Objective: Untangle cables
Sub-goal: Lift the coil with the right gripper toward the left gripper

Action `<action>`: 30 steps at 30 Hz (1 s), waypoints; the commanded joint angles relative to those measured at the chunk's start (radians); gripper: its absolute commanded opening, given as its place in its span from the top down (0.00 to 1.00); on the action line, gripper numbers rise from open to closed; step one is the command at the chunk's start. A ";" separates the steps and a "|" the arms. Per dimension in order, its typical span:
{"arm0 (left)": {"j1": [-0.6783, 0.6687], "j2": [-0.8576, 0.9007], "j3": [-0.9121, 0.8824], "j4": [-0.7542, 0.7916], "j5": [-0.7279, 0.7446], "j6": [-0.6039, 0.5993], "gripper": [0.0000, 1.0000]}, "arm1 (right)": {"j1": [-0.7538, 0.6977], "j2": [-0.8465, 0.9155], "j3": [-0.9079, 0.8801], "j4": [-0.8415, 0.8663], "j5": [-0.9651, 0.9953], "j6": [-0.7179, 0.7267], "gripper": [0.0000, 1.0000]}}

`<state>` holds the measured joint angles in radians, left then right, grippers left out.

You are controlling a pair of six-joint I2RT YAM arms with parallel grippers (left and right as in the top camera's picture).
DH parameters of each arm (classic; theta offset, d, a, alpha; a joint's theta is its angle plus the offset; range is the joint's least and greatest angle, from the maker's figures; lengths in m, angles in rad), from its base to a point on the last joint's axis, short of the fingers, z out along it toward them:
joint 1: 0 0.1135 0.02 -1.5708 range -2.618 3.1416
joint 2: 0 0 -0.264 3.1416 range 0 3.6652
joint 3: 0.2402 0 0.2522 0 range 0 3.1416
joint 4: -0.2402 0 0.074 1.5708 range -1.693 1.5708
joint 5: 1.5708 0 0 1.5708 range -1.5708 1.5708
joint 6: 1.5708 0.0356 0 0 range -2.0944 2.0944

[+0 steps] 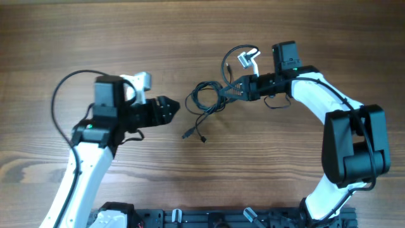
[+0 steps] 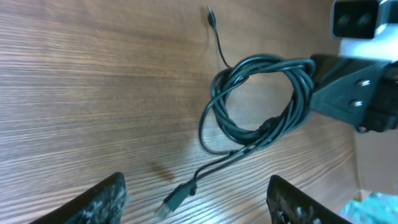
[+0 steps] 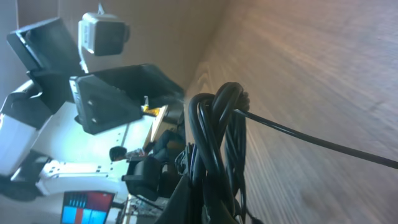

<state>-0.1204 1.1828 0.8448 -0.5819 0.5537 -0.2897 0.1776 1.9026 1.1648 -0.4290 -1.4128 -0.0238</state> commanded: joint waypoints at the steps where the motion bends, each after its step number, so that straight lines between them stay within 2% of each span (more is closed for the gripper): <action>1: -0.079 0.074 0.019 0.050 -0.071 0.024 0.33 | 0.041 -0.035 -0.010 0.007 -0.023 0.002 0.96; 6: -0.138 0.149 0.019 0.073 -0.192 0.016 0.51 | 0.061 -0.035 -0.010 0.010 -0.017 0.017 0.96; 11: -0.148 0.195 0.019 0.062 -0.302 -0.067 0.56 | 0.061 -0.035 -0.010 0.026 -0.017 0.043 0.96; 19: -0.148 0.230 0.019 0.024 -0.355 -0.068 0.56 | 0.061 -0.035 -0.010 0.121 -0.036 0.159 0.96; 23: -0.148 0.278 0.018 -0.007 -0.468 -0.170 0.56 | 0.061 -0.035 -0.010 0.167 -0.129 0.166 0.96; 30: -0.148 0.392 0.018 -0.031 -0.513 -0.274 0.54 | 0.048 -0.035 -0.010 0.272 -0.137 0.294 0.96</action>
<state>-0.2630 1.5269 0.8486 -0.5907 0.1097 -0.4828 0.2379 1.9022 1.1599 -0.2024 -1.4822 0.1886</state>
